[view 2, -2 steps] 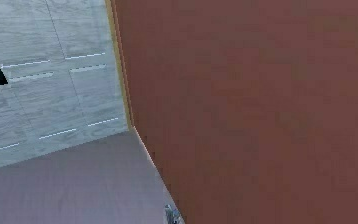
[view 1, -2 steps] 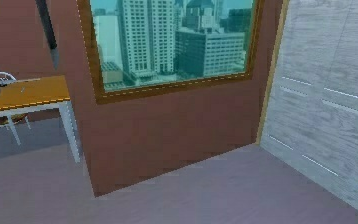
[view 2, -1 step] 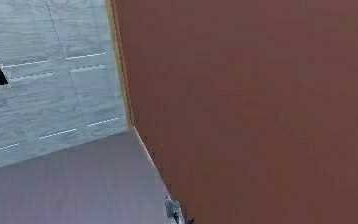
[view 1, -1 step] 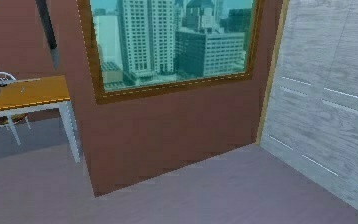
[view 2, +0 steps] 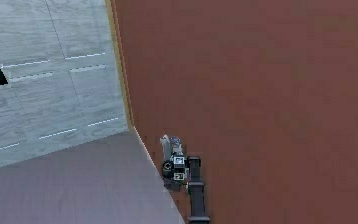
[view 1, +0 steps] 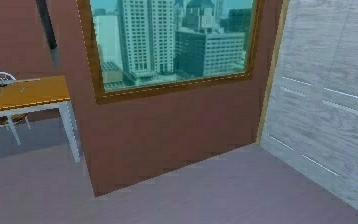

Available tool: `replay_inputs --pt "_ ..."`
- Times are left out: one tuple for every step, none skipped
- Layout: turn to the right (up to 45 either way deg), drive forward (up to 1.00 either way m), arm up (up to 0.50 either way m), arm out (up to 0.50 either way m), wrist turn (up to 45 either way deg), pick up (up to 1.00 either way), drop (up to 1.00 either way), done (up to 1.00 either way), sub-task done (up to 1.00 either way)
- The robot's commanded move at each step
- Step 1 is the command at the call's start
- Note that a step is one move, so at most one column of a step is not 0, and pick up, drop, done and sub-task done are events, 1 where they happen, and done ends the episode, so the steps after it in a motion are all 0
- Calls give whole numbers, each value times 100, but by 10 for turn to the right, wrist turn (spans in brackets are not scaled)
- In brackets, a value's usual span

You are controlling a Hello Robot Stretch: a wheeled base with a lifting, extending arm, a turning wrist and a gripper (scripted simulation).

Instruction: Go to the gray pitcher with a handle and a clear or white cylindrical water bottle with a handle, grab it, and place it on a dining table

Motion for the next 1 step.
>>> replay_inputs --pt "0 0 34 0 0 0 0 0 0"
